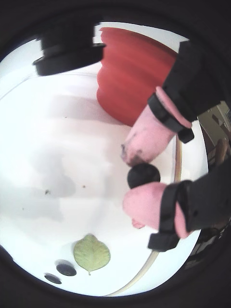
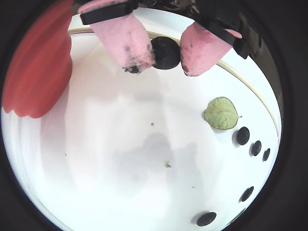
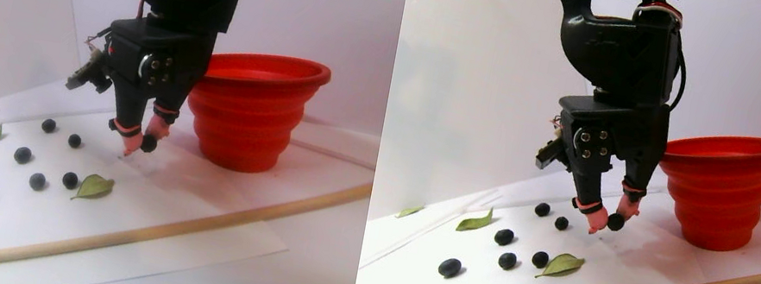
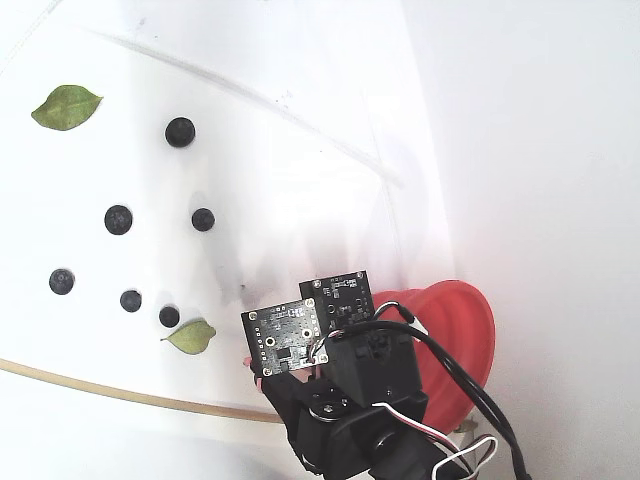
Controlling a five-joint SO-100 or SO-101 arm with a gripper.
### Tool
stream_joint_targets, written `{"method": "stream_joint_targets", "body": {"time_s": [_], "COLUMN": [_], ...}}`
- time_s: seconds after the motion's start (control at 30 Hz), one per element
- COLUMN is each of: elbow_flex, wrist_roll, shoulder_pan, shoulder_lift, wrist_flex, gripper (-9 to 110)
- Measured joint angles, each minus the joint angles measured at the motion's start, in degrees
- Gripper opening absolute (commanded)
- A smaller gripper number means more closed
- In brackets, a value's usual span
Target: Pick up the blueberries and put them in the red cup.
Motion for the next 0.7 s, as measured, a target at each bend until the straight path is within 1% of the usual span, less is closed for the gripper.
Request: {"method": "stream_joint_targets", "body": {"time_s": [0.7], "elbow_flex": [2.3], "wrist_roll": [6.2], "shoulder_pan": [-1.7], "shoulder_lift": [14.1], "wrist_flex": [11.0], "gripper": [10]}}
